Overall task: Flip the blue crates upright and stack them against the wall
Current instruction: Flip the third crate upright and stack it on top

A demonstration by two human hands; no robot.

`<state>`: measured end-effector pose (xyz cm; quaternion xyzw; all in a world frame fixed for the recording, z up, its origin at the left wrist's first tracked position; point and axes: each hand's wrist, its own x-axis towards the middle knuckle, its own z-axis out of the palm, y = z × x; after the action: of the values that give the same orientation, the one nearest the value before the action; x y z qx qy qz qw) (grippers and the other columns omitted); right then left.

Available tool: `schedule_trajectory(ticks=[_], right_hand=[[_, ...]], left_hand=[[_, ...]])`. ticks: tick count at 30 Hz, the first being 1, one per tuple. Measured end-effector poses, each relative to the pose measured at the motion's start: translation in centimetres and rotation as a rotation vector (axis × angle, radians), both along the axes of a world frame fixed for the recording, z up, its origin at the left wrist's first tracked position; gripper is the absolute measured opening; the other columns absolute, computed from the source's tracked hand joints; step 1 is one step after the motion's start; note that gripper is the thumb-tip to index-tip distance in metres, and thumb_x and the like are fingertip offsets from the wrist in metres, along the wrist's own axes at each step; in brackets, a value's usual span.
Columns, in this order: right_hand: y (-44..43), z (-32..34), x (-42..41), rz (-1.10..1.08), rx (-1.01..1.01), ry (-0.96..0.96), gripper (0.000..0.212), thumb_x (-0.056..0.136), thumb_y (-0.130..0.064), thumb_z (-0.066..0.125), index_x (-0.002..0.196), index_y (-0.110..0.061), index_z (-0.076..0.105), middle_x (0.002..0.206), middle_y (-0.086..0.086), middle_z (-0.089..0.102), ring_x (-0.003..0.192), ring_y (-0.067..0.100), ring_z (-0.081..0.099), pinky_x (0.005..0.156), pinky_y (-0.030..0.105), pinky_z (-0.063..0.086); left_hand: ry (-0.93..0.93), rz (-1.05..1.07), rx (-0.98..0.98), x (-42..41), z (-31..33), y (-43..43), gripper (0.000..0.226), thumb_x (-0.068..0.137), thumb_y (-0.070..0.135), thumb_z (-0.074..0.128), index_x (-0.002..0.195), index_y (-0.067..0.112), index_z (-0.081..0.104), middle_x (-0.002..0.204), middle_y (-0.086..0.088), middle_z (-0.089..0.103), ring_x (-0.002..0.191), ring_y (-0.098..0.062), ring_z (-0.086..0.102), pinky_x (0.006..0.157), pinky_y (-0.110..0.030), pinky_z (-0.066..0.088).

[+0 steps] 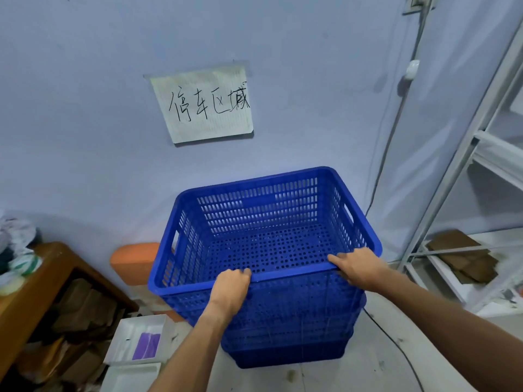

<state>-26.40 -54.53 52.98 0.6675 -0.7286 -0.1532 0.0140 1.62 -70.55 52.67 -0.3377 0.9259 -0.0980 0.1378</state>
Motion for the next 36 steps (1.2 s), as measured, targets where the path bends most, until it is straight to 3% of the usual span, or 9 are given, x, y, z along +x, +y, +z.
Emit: schedule_trajectory(ticks=[9, 14, 18, 20, 22, 24, 26, 31, 36], right_hand=[[0.3, -0.8, -4.1, -0.073, -0.074, -0.038, 0.033, 0.101, -0.040, 0.037, 0.131, -0.025, 0.039, 0.115, -0.004, 0.063, 0.091, 0.024, 0.066, 0.065, 0.033, 0.040], [0.0, -1.9, -4.2, -0.016, -0.138, -0.020, 0.035, 0.101, -0.037, 0.040, 0.133, -0.023, 0.040, 0.105, -0.004, 0.064, 0.081, 0.024, 0.066, 0.058, 0.034, 0.036], [0.5, -3.6, -3.6, 0.098, -0.167, 0.039, 0.029, 0.093, -0.028, 0.055, 0.121, -0.021, 0.052, 0.083, -0.004, 0.063, 0.059, 0.021, 0.062, 0.044, 0.032, 0.032], [0.2, -3.0, -4.0, 0.111, -0.198, 0.069, 0.031, 0.079, -0.028, 0.072, 0.106, -0.021, 0.060, 0.067, -0.006, 0.059, 0.044, 0.016, 0.055, 0.037, 0.027, 0.019], [-0.4, -2.2, -4.6, 0.107, -0.227, 0.063, 0.032, 0.078, -0.029, 0.073, 0.106, -0.021, 0.061, 0.068, -0.007, 0.060, 0.045, 0.016, 0.057, 0.038, 0.028, 0.023], [-0.7, -2.2, -5.0, 0.097, -0.210, 0.083, 0.033, 0.092, -0.030, 0.056, 0.124, -0.020, 0.053, 0.086, -0.005, 0.064, 0.064, 0.019, 0.065, 0.047, 0.031, 0.032], [-0.5, -2.2, -5.5, 0.079, -0.167, 0.069, 0.036, 0.098, -0.030, 0.044, 0.134, -0.021, 0.045, 0.098, -0.004, 0.064, 0.076, 0.021, 0.066, 0.053, 0.033, 0.034], [0.8, -3.2, -6.4, 0.015, -0.165, -0.013, 0.034, 0.100, -0.040, 0.039, 0.130, -0.025, 0.043, 0.104, -0.006, 0.064, 0.084, 0.020, 0.067, 0.064, 0.034, 0.052], [1.0, -3.3, -6.1, -0.021, -0.220, -0.063, 0.032, 0.098, -0.045, 0.043, 0.121, -0.024, 0.049, 0.099, -0.006, 0.064, 0.083, 0.020, 0.067, 0.064, 0.034, 0.052]], left_hand=[[0.057, -0.048, -0.024, -4.3, 2.1, -1.6, 0.014, 0.099, 0.014, 0.050, 0.113, 0.016, 0.051, 0.096, -0.004, 0.063, 0.067, -0.023, 0.045, 0.063, -0.037, 0.042], [0.066, -0.057, -0.027, -3.5, 1.3, -1.6, 0.011, 0.099, 0.016, 0.051, 0.110, 0.017, 0.050, 0.096, -0.004, 0.062, 0.064, -0.023, 0.045, 0.060, -0.035, 0.036], [0.079, -0.110, 0.009, -0.8, -1.4, -0.8, 0.039, 0.059, 0.022, 0.091, 0.075, 0.021, 0.055, 0.058, 0.005, 0.054, 0.038, -0.017, 0.048, 0.039, -0.026, 0.023], [0.148, -0.097, -0.020, -0.9, -2.2, -1.5, 0.043, 0.054, 0.024, 0.094, 0.070, 0.021, 0.054, 0.053, 0.006, 0.051, 0.036, -0.015, 0.048, 0.038, -0.024, 0.020], [0.154, -0.098, 0.002, -1.4, -1.5, -1.6, 0.033, 0.070, 0.025, 0.086, 0.077, 0.020, 0.055, 0.060, 0.004, 0.054, 0.041, -0.017, 0.049, 0.039, -0.028, 0.027], [0.179, -0.079, 0.008, -2.3, -1.1, -1.6, 0.012, 0.095, 0.027, 0.062, 0.096, 0.018, 0.053, 0.081, -0.001, 0.060, 0.056, -0.020, 0.048, 0.051, -0.034, 0.038], [0.170, -0.076, 0.008, -3.1, -1.6, -1.4, 0.013, 0.105, 0.027, 0.043, 0.110, 0.017, 0.049, 0.096, -0.003, 0.060, 0.066, -0.021, 0.045, 0.061, -0.036, 0.042], [0.076, -0.153, 0.081, -3.9, -1.7, -1.8, 0.024, 0.106, 0.031, 0.042, 0.125, 0.017, 0.044, 0.102, -0.004, 0.060, 0.067, -0.022, 0.045, 0.062, -0.036, 0.042], [-0.040, -0.102, 0.099, -0.9, -1.3, -5.1, 0.025, 0.100, 0.030, 0.050, 0.121, 0.016, 0.047, 0.086, -0.003, 0.063, 0.069, -0.023, 0.051, 0.068, -0.039, 0.049]])
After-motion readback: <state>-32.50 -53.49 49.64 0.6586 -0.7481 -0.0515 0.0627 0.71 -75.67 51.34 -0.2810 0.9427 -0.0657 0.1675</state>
